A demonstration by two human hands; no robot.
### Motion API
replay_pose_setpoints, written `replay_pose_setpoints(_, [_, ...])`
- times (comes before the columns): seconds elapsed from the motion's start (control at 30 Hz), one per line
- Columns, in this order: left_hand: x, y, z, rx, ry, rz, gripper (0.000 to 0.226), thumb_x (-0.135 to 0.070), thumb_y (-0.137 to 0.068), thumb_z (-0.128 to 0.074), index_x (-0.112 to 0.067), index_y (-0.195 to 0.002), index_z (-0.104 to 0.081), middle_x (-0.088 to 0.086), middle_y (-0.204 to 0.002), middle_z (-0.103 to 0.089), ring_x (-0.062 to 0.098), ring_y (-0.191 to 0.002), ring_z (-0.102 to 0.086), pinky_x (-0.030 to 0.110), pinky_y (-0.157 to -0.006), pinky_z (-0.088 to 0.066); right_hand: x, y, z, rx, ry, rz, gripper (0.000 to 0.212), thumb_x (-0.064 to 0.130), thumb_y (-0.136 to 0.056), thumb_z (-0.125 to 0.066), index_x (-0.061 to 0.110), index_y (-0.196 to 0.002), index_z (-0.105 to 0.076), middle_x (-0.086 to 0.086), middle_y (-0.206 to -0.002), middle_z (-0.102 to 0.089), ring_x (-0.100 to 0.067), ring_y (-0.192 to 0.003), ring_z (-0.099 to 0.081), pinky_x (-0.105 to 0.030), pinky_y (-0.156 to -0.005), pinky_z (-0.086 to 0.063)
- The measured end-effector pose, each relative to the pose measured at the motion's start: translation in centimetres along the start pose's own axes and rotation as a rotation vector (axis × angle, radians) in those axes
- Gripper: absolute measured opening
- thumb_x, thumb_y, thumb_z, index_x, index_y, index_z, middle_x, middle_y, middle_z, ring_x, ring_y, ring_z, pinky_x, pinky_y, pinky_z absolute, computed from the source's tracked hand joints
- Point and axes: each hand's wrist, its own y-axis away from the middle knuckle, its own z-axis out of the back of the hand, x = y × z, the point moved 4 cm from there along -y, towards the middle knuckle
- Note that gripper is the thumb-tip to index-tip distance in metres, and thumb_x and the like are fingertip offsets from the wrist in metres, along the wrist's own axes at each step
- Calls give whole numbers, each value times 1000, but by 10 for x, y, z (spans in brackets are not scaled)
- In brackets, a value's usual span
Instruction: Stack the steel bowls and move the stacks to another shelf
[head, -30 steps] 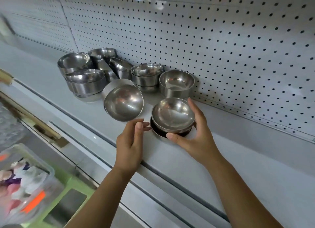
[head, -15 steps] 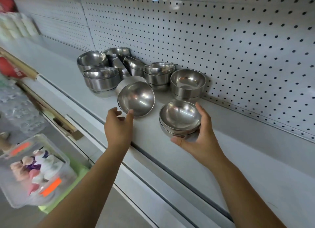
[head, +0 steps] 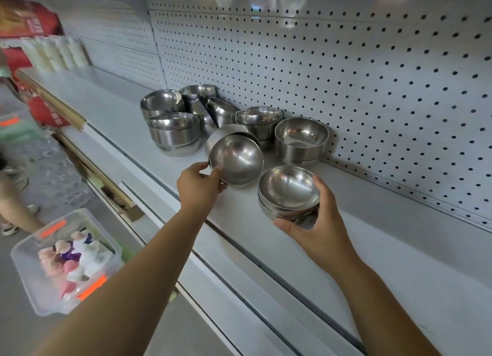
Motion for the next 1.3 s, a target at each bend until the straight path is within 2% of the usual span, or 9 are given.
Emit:
replay_pose_setpoints(0.17, [-8, 9, 2, 57, 58, -8, 26, -20, -95, -68, -6, -117, -70, 6, -69, -76, 19, -65, -77, 40, -85, -62, 1, 3, 3, -13, 10, 3, 110, 35, -74, -93, 38, -158, -23, 14, -156, -35, 3, -134, -43, 5, -90, -34])
replay_pose_setpoints(0.47, [-29, 25, 16, 105, 212, 0, 21, -22, -97, -69, -2, -94, -74, 18, -76, -76, 25, -73, -78, 29, -70, -63, 4, 3, 8, 20, -43, -28, 120, 35, -70, -95, 39, -161, -17, 14, -159, -35, -7, -142, -43, -32, -117, -40])
replay_pose_setpoints(0.6, [-43, 34, 11, 237, 230, -2, 23, -25, -97, -69, -2, -95, -74, 20, -77, -76, 25, -74, -77, 25, -66, -61, 6, 3, 9, 59, -111, -63, 132, 28, -68, -96, 45, -161, -5, 21, -155, -37, -2, -140, -44, -24, -113, -37])
replay_pose_setpoints(0.73, [-51, 40, -1, 321, 202, -6, 21, -24, -96, -70, -3, -94, -75, 20, -76, -75, 23, -68, -75, 24, -62, -59, 7, 2, 11, 87, -146, -70, 138, 47, -59, -91, 49, -160, 3, 50, -132, -30, 2, -140, -40, -25, -113, -35])
replay_pose_setpoints(0.8, [-52, 42, -8, 339, 170, 2, 21, -23, -96, -69, -3, -94, -75, 20, -76, -75, 24, -66, -75, 24, -60, -58, 8, 2, 11, 82, -167, -70, 134, 50, -61, -86, 46, -161, 3, 53, -126, -26, 2, -138, -40, -22, -109, -35])
replay_pose_setpoints(0.97, [-54, 44, -21, 366, 72, -53, 24, -24, -95, -69, -3, -87, -77, 15, -71, -75, 26, -65, -75, 26, -60, -58, 5, 1, 12, 73, -186, -46, 127, 52, -68, -83, 41, -163, 0, 40, -141, -31, -2, -142, -41, -15, -104, -36])
replay_pose_setpoints(1.13, [-50, 49, -32, 399, 9, -126, 30, -30, -92, -72, -4, -79, -78, 11, -67, -74, 20, -60, -70, 25, -61, -59, 9, -1, 14, 61, -167, -11, 124, 64, -68, -81, 47, -161, -2, 37, -151, -30, 18, -135, -38, -29, -120, -35])
replay_pose_setpoints(1.23, [-43, 50, -35, 410, 15, -145, 32, -34, -92, -73, -4, -79, -78, 10, -68, -73, 15, -61, -67, 26, -64, -58, 6, -2, 14, 60, -133, 22, 117, 74, -65, -81, 61, -156, -8, 19, -162, -33, 4, -144, -41, -33, -119, -38])
replay_pose_setpoints(1.3, [-36, 48, -37, 401, 26, -146, 32, -39, -91, -73, -10, -81, -80, 5, -69, -73, 12, -65, -68, 28, -68, -59, 7, -2, 14, 56, -131, 34, 111, 67, -70, -82, 60, -156, -12, 17, -162, -33, 4, -143, -41, -31, -119, -39])
